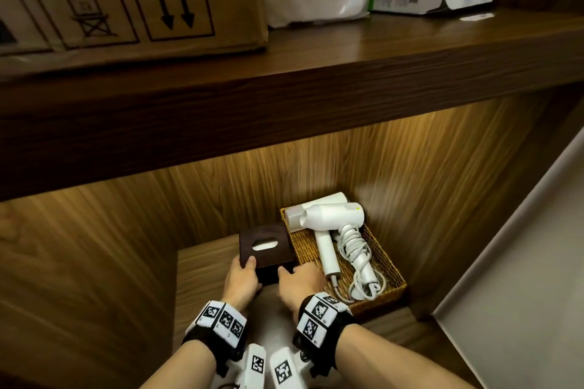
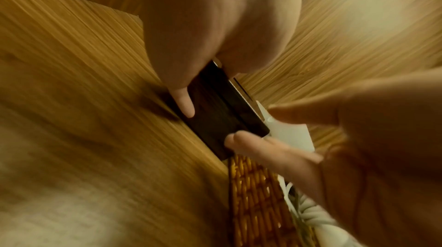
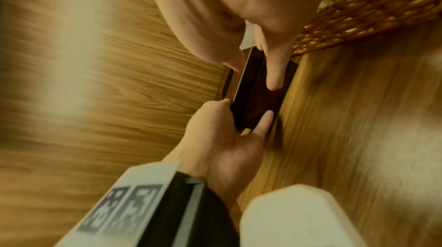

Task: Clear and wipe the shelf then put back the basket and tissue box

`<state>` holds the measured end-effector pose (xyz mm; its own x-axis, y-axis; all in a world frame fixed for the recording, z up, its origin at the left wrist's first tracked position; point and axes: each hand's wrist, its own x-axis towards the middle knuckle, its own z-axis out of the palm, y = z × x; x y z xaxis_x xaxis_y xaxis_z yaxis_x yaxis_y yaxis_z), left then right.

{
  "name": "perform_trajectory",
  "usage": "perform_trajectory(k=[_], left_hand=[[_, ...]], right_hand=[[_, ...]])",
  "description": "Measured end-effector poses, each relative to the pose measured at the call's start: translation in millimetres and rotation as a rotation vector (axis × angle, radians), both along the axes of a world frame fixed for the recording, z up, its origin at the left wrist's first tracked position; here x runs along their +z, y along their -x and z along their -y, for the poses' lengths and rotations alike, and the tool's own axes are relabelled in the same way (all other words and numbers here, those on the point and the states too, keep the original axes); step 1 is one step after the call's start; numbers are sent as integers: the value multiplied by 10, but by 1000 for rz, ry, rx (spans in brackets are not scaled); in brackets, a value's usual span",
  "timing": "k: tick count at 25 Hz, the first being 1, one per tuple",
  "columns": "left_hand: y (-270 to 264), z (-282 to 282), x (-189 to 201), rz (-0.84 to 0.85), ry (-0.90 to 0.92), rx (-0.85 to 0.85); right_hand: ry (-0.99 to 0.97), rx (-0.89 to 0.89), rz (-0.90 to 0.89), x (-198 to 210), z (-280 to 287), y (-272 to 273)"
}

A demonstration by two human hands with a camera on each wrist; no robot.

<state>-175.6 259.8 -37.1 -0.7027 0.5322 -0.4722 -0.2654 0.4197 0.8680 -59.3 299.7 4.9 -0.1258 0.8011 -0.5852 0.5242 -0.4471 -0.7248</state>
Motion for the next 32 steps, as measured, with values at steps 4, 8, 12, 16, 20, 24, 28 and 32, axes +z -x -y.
perform_trajectory(k=[4, 8, 12, 16, 20, 24, 28, 32], left_hand=[[70, -33, 135, 230, -101, 131], [248, -13, 190, 235, -110, 109], [347, -23, 116, 201, -119, 117], [262, 21, 43, 171, -166, 105], [244, -92, 29, 138, -166, 94], [381, -201, 4, 128, -163, 75], [516, -272, 50, 166, -167, 44], [616, -293, 84, 216, -163, 29]], right_hand=[[239, -213, -390, -106, -218, 74], [371, -260, -552, -102, -376, 141], [417, -243, -475, -180, -393, 271], [208, -56, -310, -362, -286, 399], [170, -112, -281, -277, -315, 403], [308, -202, -472, -245, -570, 310], [405, -207, -645, -161, -722, 327], [402, -168, -651, -101, -750, 385]])
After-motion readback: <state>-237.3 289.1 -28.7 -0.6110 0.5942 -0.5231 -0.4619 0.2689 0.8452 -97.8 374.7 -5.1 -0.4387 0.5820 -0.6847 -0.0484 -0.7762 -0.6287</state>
